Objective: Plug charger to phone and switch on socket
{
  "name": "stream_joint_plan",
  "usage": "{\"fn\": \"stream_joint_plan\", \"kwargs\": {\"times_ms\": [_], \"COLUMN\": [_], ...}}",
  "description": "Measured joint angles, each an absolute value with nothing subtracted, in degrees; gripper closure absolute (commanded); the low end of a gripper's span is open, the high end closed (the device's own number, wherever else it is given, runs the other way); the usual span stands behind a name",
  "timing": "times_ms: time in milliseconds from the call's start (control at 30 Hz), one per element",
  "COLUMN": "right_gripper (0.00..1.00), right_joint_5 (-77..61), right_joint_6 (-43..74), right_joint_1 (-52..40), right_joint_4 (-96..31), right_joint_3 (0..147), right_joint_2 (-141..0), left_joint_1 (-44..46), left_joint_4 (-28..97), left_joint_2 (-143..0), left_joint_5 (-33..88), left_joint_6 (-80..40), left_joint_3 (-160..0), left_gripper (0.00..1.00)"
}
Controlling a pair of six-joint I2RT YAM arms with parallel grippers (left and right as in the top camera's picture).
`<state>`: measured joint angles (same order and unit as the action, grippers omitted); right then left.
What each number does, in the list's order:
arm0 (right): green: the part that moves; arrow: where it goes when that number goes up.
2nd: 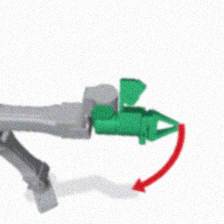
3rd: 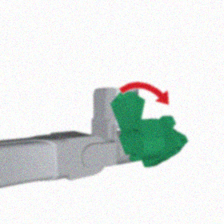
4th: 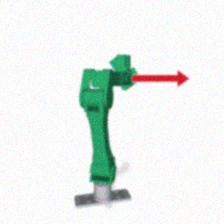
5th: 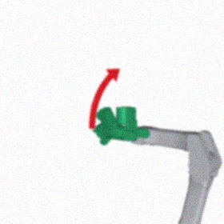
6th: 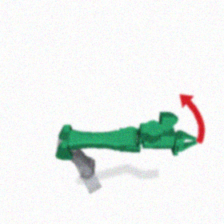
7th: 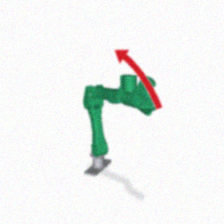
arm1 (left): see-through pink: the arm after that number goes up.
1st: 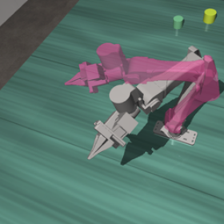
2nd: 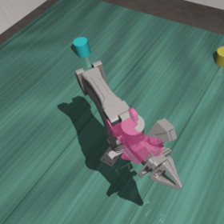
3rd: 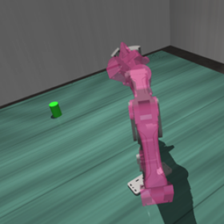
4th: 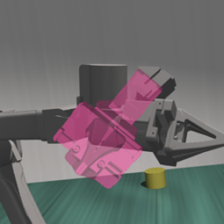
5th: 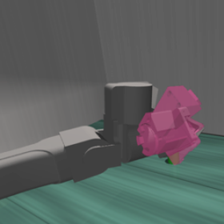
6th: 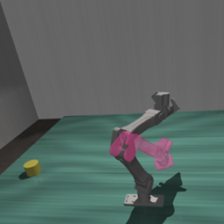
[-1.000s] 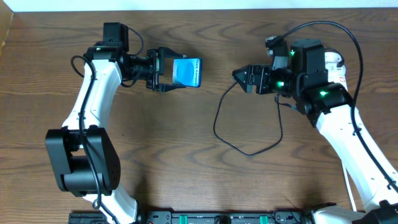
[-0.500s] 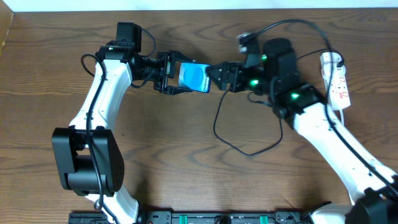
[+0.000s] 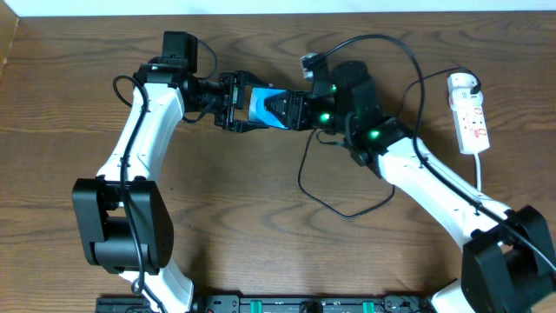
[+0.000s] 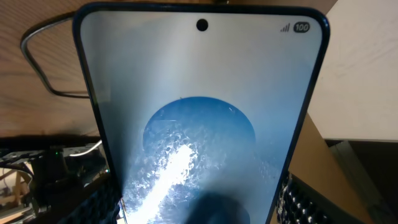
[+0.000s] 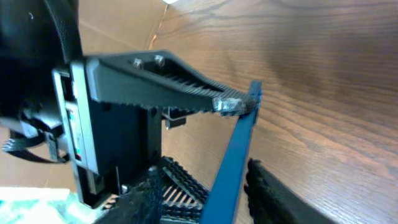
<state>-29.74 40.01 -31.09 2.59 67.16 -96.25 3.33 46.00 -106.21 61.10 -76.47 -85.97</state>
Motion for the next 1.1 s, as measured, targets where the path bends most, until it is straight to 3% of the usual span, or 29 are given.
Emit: {"fn": "stream_joint_plan", "kwargs": {"times_ms": [333,700,1100], "right_gripper": [0.99,0.99,0.99], "right_joint_5": [-26.9,-27.4,-32.3], "right_joint_6": [42.7,43.7,54.8], "right_joint_1": [-31.6,-30.7,-21.3], "right_joint_4": [1.9,2.1,7.1], "right_joint_3": [67.2,67.2,67.2], "right_joint_2": [-97.6,-97.8,-97.9], "left_joint_1": [3.2,3.1,3.0], "left_joint_4": [46.0,45.6,40.0], "left_joint_2": [-106.0,-105.9,-105.8], "left_joint_5": [60.9,61.3,62.0], "left_joint_6": [-76.4,-73.1,-44.9], "left_joint_3": [-86.0,-86.1,-86.3], "left_gripper": [0.34,0.34,0.34]}}
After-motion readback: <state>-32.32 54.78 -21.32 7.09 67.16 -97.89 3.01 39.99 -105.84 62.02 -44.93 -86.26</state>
